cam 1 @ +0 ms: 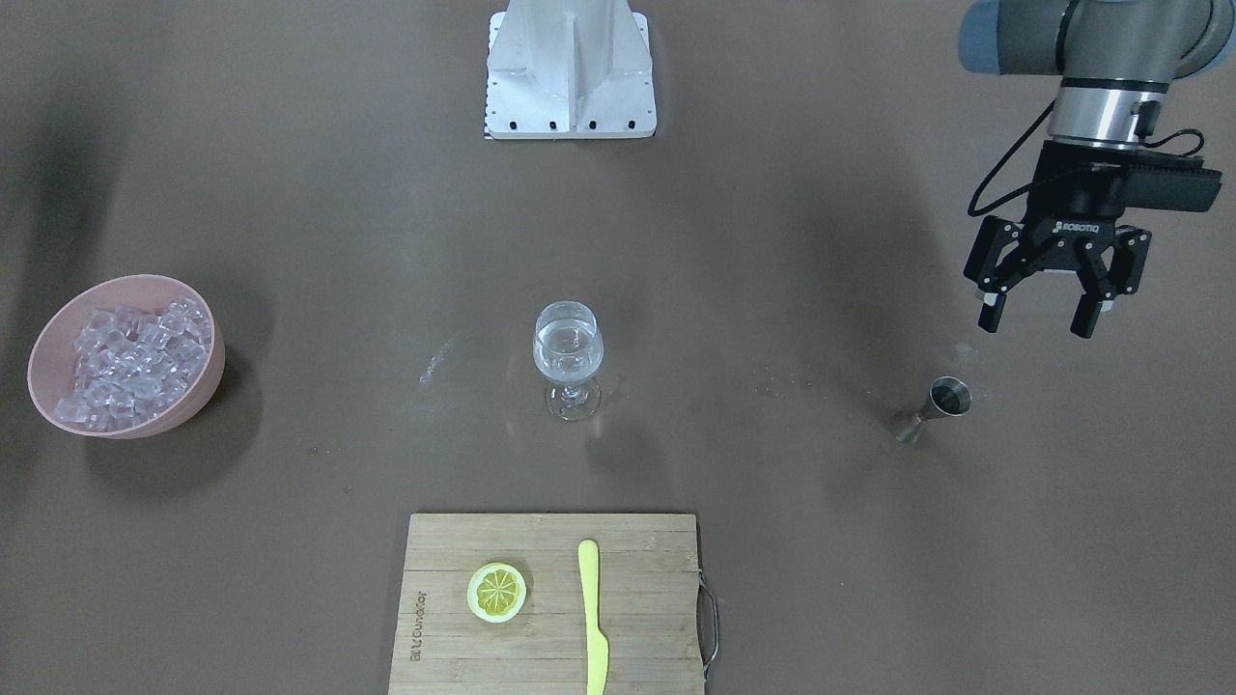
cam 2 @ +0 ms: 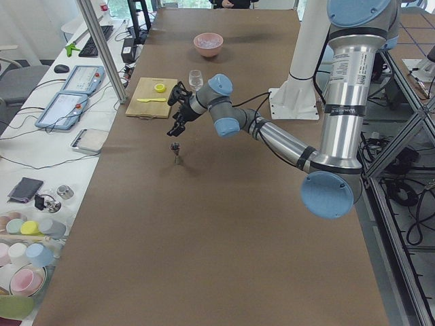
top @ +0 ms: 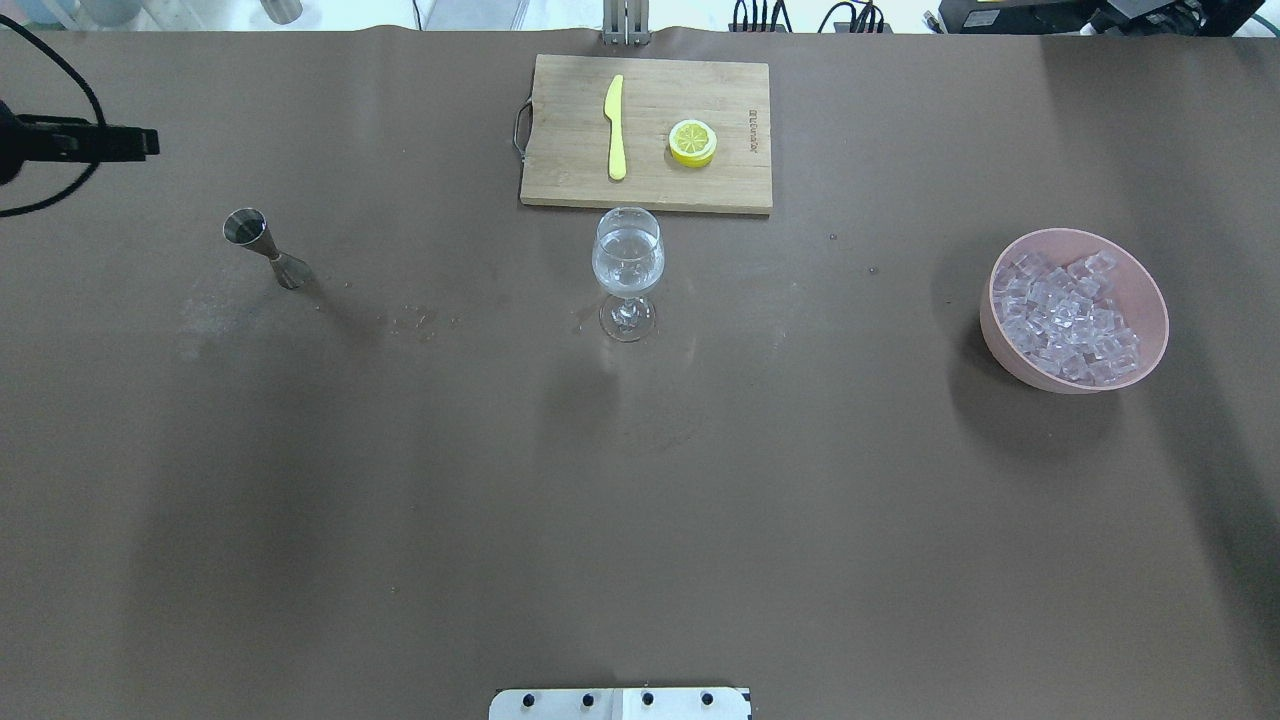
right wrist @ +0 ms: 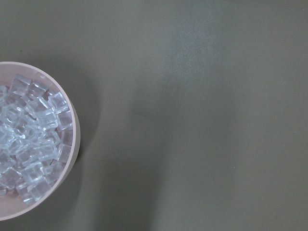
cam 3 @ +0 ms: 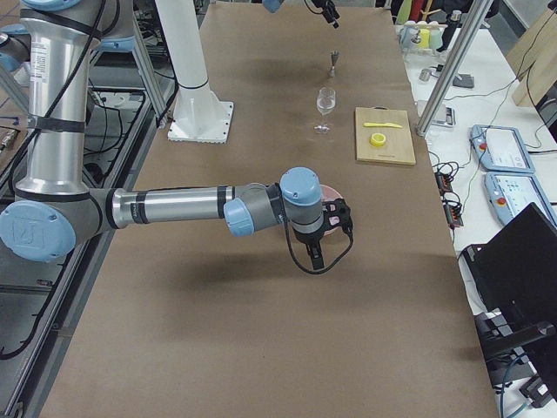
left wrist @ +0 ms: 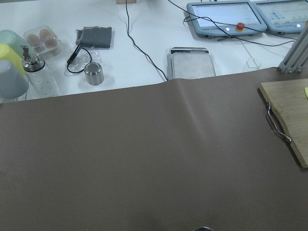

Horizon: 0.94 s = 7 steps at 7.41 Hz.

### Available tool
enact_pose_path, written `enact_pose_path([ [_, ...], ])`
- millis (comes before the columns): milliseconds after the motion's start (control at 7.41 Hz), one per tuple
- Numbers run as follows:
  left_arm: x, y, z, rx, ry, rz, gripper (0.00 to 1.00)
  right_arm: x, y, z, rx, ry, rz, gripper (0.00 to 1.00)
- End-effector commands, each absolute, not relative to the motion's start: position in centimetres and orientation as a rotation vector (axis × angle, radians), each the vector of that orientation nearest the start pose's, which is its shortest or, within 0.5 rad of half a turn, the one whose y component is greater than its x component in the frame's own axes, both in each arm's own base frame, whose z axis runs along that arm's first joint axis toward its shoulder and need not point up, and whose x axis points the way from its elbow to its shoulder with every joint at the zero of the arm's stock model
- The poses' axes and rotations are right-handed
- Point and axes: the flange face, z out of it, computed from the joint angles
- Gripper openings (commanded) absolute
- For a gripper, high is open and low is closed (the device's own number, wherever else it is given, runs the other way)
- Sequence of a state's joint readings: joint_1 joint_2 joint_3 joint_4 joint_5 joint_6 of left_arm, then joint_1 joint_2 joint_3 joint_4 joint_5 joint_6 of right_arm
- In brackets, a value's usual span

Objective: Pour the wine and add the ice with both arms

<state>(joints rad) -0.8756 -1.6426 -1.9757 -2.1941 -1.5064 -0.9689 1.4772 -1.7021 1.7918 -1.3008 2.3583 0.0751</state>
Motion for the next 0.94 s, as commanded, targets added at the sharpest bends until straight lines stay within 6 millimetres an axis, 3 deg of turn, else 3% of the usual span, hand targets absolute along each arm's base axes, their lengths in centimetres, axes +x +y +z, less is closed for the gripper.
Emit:
enact_pose_path([
  [0,25.9,-46.9,36.8,0.844,0.697,-0.425,0.98,2.0,-45.7,57.9,0.275,-0.804,-0.161,1.00],
  [135,27.9,-46.1,37.3,0.854,0.636,-0.486,0.98,2.0,-45.7,57.9,0.275,-0.803,-0.159,1.00],
  [405,28.9,-46.5,39.2,0.888,0.597,-0.630,0.98,2.0,-45.8,58.4,0.268,-0.804,-0.158,1.00],
  [674,30.3,-46.3,39.8,0.934,0.581,-0.703,0.98,2.0,-45.8,58.4,0.267,-0.804,-0.157,1.00],
  [809,32.2,-46.8,39.7,0.981,0.568,-0.744,0.98,2.0,-45.9,58.4,0.268,-0.804,-0.156,1.00],
])
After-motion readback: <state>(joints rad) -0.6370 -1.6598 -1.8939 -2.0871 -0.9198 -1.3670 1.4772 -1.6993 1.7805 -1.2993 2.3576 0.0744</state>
